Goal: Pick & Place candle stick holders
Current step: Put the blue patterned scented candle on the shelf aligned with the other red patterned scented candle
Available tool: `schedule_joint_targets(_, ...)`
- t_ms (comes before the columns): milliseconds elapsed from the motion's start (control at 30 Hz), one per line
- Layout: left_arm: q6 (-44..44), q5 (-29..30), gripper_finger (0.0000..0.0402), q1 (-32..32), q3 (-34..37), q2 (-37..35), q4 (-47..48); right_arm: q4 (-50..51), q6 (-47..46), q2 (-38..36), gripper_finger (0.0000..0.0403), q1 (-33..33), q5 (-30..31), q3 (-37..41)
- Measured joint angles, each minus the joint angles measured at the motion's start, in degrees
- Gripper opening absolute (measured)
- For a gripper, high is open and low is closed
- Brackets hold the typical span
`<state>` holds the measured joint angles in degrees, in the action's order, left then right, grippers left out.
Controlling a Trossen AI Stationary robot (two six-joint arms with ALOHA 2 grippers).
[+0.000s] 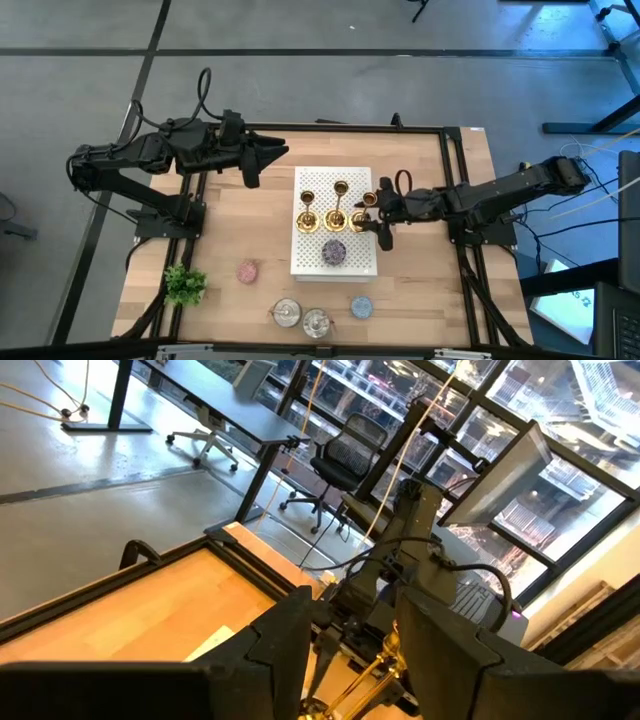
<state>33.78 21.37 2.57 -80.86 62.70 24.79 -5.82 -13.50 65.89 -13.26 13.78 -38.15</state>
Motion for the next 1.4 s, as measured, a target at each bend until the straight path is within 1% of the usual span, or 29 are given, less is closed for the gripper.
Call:
schedule_joint_targets(133,0.0,0.0,0.0143,0.0,0.0,0.0,0.7,1.1,-0.3,-0.5,0.0261,-0.7,2.8,0.0)
schedule_joint_targets(267,0.0,0.0,0.0143,0.0,0.0,0.0,0.9,3.7,-0.6,-3.3,0.0268,-0.7,2.8,0.0)
schedule_joint_targets(433,0.0,0.0,0.0143,0.0,0.0,0.0,1.2,9.0,-0.6,-9.8,0.0270,-0.7,2.8,0.0)
schedule_joint_targets(700,-0.4,0.1,0.0143,0.0,0.0,0.0,1.2,21.9,-3.1,-21.9,0.0270,-0.7,2.7,0.0)
schedule_joint_targets(833,-0.5,-0.2,0.0143,0.0,0.0,0.0,1.2,23.2,-6.5,-25.9,0.0270,-0.7,2.7,0.0)
schedule_joint_targets(900,-0.5,-1.8,0.0143,0.0,0.0,-0.1,1.5,23.2,-9.0,-27.2,0.0270,-0.7,1.7,0.0)
schedule_joint_targets(1033,1.4,-6.4,0.0143,0.0,0.0,-0.9,3.4,23.3,-11.0,-29.4,0.0270,-0.7,-2.7,0.0)
schedule_joint_targets(1133,3.9,-10.7,0.0143,0.2,-0.1,-1.0,4.9,23.2,-15.7,-30.4,0.0270,-0.7,-7.9,0.0)
schedule_joint_targets(1200,5.3,-13.9,0.0143,1.0,-0.1,-0.9,6.1,23.2,-17.6,-30.6,0.0270,-0.7,-12.6,0.0)
schedule_joint_targets(1267,7.1,-16.5,0.0143,2.3,-0.1,-0.9,6.8,23.2,-19.2,-30.5,0.0270,-0.7,-18.6,0.0)
schedule_joint_targets(1333,8.3,-17.5,0.0143,4.0,-0.1,-0.8,7.7,22.4,-22.2,-30.5,0.0270,-0.8,-24.3,0.0)
schedule_joint_targets(1400,9.2,-17.9,0.0143,5.9,-0.1,-0.7,8.7,20.4,-27.5,-30.1,0.0270,-1.6,-28.2,0.0)
